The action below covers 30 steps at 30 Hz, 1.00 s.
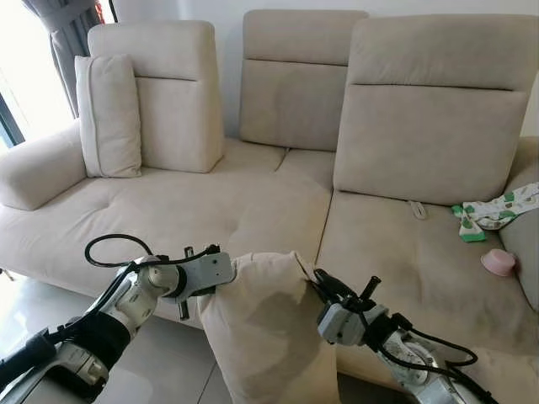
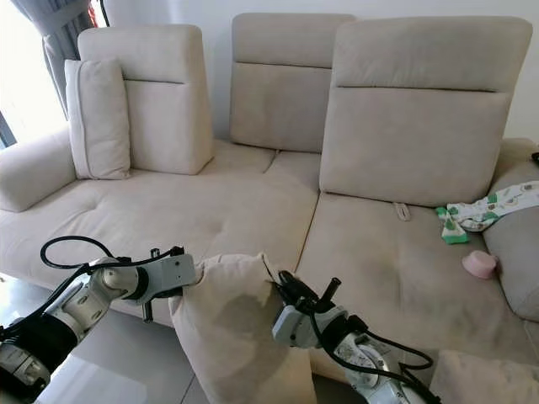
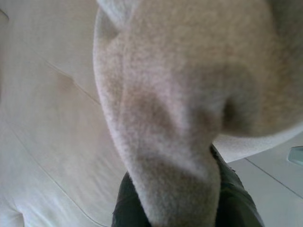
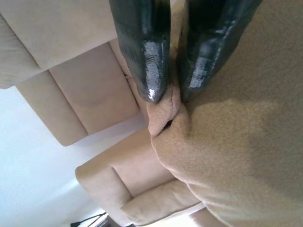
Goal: Move the pillow to the sofa from floor
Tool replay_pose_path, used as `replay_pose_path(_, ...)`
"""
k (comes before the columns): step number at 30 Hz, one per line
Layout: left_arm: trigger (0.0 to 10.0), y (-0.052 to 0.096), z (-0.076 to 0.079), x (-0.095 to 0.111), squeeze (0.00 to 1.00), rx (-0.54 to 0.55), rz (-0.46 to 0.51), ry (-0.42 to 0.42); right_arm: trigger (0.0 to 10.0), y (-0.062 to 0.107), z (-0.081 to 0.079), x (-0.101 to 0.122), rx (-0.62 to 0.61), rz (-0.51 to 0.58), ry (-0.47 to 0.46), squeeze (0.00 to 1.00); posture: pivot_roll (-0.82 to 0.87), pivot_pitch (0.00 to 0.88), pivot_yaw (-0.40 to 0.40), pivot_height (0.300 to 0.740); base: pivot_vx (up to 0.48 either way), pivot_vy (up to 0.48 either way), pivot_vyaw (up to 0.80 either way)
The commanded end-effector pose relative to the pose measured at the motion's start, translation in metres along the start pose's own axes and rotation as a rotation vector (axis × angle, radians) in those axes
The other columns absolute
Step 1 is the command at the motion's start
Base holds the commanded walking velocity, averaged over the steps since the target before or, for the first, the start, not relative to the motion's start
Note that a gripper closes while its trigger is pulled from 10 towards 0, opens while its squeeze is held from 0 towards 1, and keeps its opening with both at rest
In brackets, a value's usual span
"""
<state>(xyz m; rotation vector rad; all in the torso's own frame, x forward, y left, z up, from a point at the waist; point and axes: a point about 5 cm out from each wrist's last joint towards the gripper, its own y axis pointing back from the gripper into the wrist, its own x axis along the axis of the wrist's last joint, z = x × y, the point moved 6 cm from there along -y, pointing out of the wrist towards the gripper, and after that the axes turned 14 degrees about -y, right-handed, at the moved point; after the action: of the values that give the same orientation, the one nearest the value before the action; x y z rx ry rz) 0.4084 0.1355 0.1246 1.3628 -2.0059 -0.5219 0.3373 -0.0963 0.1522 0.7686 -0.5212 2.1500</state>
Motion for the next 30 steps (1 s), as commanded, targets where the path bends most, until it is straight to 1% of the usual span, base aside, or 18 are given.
replay_pose_path(1, 10.0, 0.005, -0.019, 0.015, 0.00, 0.062, 0.044, -0.044, 10.0, -0.007, 0.004, 0.026, -0.020, 0.099, -0.005, 0.00, -0.06, 0.000, 0.041, 0.630, 0.000, 0.000, 0.00)
replay_pose_path(7, 10.0, 0.003, -0.015, 0.022, 0.00, 0.036, 0.073, -0.071, 10.0, -0.008, 0.005, 0.031, -0.023, 0.111, -0.015, 0.00, -0.06, 0.000, 0.037, 0.655, 0.000, 0.000, 0.00)
replay_pose_path(11, 10.0, 0.003, -0.014, 0.024, 0.00, 0.028, 0.081, -0.075, 10.0, -0.008, 0.005, 0.032, -0.024, 0.113, -0.017, 0.00, -0.06, 0.000, 0.035, 0.660, 0.000, 0.000, 0.00)
replay_pose_path(18, 10.0, 0.003, -0.016, 0.029, 0.00, 0.021, 0.112, -0.101, 10.0, -0.011, 0.013, 0.043, -0.038, 0.134, -0.018, 0.00, -0.07, 0.000, 0.026, 0.690, 0.000, 0.000, 0.00)
replay_pose_path(25, 10.0, 0.001, -0.016, 0.031, 0.00, 0.024, 0.123, -0.100, 10.0, -0.012, 0.019, 0.048, -0.050, 0.146, -0.018, 0.00, -0.08, 0.000, 0.020, 0.705, 0.000, 0.000, 0.00)
replay_pose_path(30, 10.0, -0.001, -0.023, 0.040, 0.00, 0.057, 0.157, -0.096, 10.0, -0.012, 0.026, 0.052, -0.064, 0.152, -0.014, 0.00, -0.09, 0.000, 0.013, 0.725, 0.000, 0.000, 0.00)
